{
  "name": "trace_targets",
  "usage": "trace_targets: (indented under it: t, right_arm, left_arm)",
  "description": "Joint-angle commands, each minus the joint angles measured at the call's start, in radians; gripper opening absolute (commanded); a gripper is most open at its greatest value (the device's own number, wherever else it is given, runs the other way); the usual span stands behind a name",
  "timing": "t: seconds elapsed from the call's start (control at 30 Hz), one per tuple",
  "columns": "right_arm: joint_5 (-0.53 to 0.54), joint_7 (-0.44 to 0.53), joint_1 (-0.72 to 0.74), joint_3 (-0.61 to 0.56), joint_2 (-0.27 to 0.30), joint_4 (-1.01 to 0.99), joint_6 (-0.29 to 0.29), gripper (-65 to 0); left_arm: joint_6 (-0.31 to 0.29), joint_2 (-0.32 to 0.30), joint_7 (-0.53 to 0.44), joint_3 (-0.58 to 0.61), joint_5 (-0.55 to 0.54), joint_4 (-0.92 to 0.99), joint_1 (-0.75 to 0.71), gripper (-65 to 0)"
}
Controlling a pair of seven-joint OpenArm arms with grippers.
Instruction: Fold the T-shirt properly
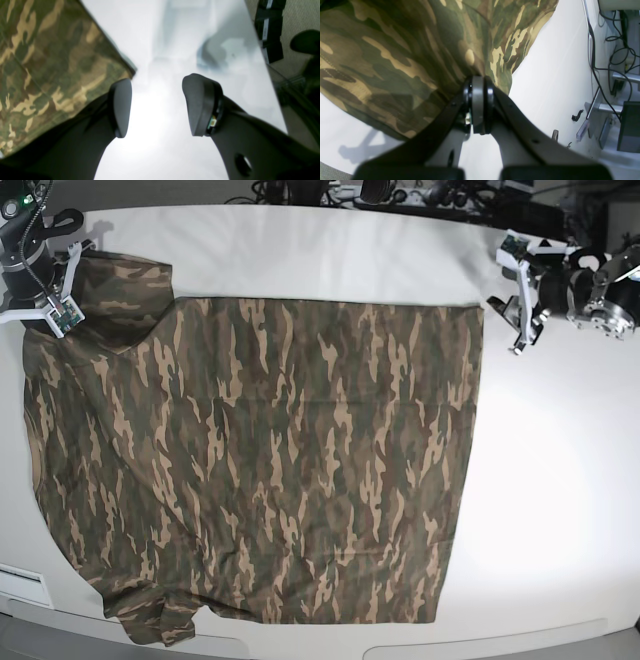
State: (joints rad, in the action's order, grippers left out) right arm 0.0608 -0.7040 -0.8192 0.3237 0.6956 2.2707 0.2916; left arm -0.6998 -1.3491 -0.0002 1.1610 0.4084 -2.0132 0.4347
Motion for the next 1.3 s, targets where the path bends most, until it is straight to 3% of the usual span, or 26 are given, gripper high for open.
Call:
trace_targets:
  t: [0.0,0.27,0.47,0.8,0.93,1.07,1.27]
  right_arm:
    - [-0.009,0.01,-0.003,0.012,0.013,0.013,-0.012,-65.0]
    - [-0.009,0.01,-0.003,0.012,-0.023,0.013,-0.012,-65.0]
    - [-0.009,0.01,-0.003,0.012,-0.023,0.013,-0.012,-65.0]
    - [-0.009,0.01,-0.003,0.012,-0.023,0.013,-0.012,-65.0]
    - [-0.009,0.01,-0.003,0.012,-0.023,0.013,-0.012,-65.0]
    - [-0.009,0.01,-0.003,0.012,-0.023,0.013,-0.012,-65.0]
    - [-0.009,0.011,-0.003,0.012,-0.023,0.013,-0.012,-65.0]
  left_arm:
    - [0.002,-0.013,-0.004,-0.009,-0.002,0.01,0.012,-29.1]
    - [0.002,0.116,-0.048,-0.009,0.002,0.159,0.012,-29.2]
    - [0.002,0.172,-0.06,-0.009,0.032,0.206,0.013,-29.2]
    - [0.002,0.165,-0.063,-0.009,0.055,0.273,0.077,-29.3]
    - [0.002,0.134,-0.102,-0.009,0.082,0.27,0.081,-29.5]
    - [0.002,0.11,-0.151,-0.009,0.182,0.27,0.082,-31.3]
    - [0.002,0.122,-0.212,-0.009,0.212,0.27,0.081,-31.2]
